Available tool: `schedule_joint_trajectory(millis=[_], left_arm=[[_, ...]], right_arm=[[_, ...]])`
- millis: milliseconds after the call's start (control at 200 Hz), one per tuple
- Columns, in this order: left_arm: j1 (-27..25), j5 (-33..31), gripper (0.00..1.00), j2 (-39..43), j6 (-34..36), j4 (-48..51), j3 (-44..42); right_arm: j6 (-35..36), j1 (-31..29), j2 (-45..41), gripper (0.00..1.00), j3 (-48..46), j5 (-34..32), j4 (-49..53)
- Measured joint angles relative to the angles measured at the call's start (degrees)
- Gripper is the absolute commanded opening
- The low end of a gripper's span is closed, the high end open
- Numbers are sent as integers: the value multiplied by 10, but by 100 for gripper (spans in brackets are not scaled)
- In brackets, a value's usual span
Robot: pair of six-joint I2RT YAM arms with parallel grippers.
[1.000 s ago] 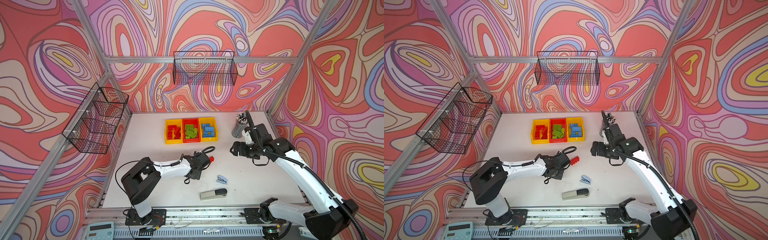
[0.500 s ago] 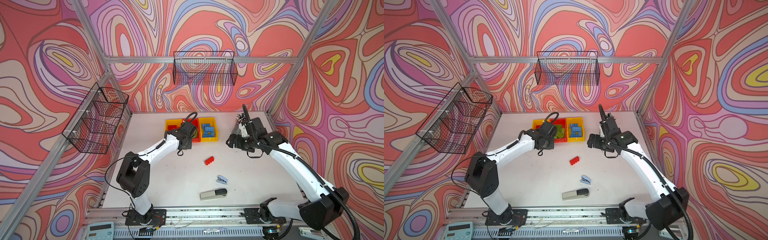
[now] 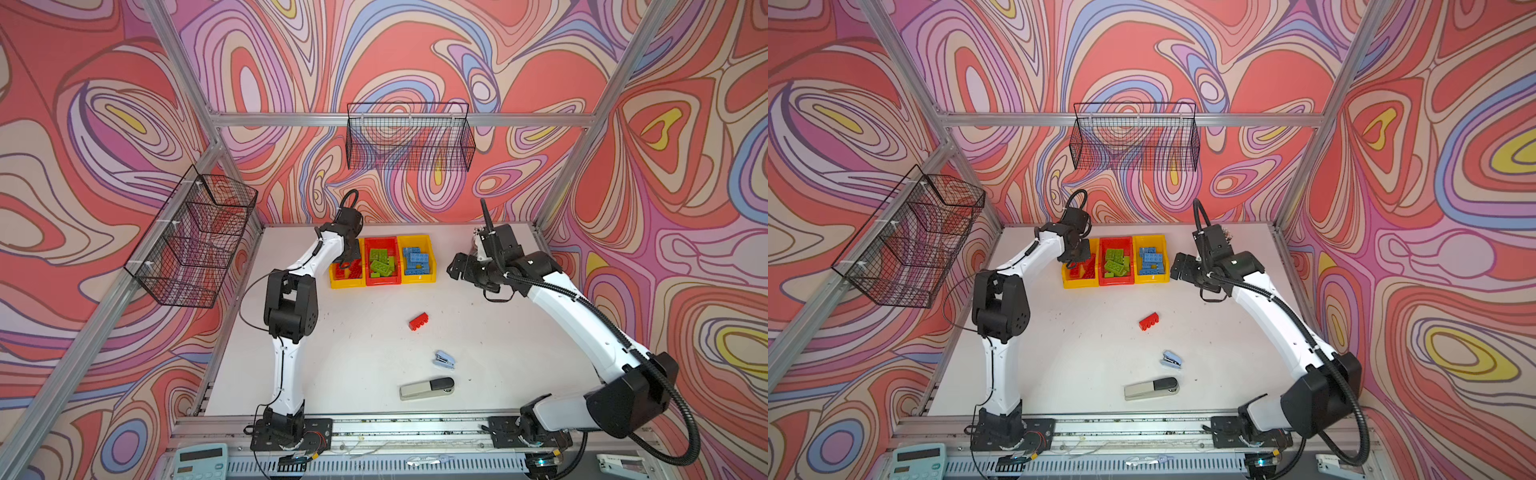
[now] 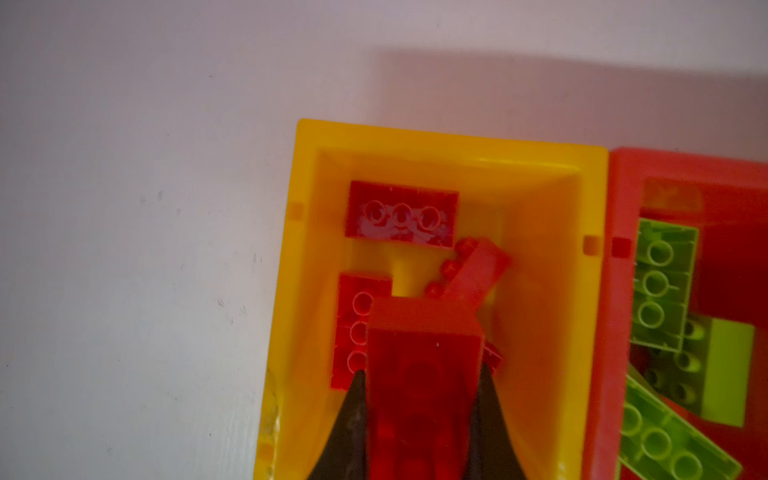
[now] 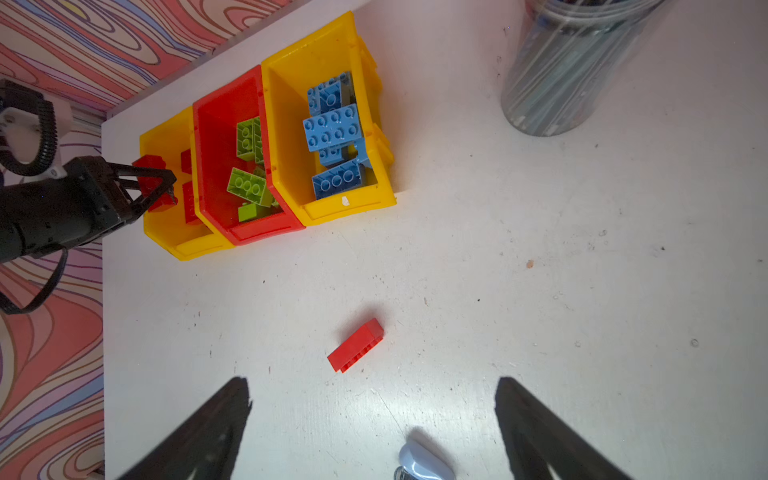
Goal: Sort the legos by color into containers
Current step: 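Carry the red brick with the left gripper and drop it into the red-brick yellow bin, then lower the right gripper onto the last red brick while the left gripper withdraws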
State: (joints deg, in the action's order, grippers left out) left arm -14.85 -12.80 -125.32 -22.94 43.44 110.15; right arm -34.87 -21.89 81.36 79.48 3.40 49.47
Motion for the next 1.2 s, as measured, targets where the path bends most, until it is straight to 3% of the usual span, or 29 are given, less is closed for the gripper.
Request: schedule_joint_trajectory(millis=[205, 290, 441, 601, 826, 1021, 1202], left_arm=[[13, 9, 78, -30, 17, 1, 42], [13, 16, 88, -34, 22, 0, 47], [13, 23, 91, -28, 32, -31, 28], [13, 34, 99, 41, 34, -94, -81], [13, 48, 100, 110, 26, -121, -116], [13, 46, 100, 225, 0, -160, -236], [10, 5, 100, 324, -17, -182, -358]], right_arm=[[-18, 0, 20, 97, 5, -1, -13], [-22, 0, 25, 97, 5, -1, -16], [-23, 0, 36, 98, 10, 1, -22], [-10, -7, 64, 98, 24, 3, -22], [25, -40, 112, 98, 25, 9, -21], [55, -85, 165, 98, 28, 21, -23], [68, -111, 184, 98, 21, 27, -33]])
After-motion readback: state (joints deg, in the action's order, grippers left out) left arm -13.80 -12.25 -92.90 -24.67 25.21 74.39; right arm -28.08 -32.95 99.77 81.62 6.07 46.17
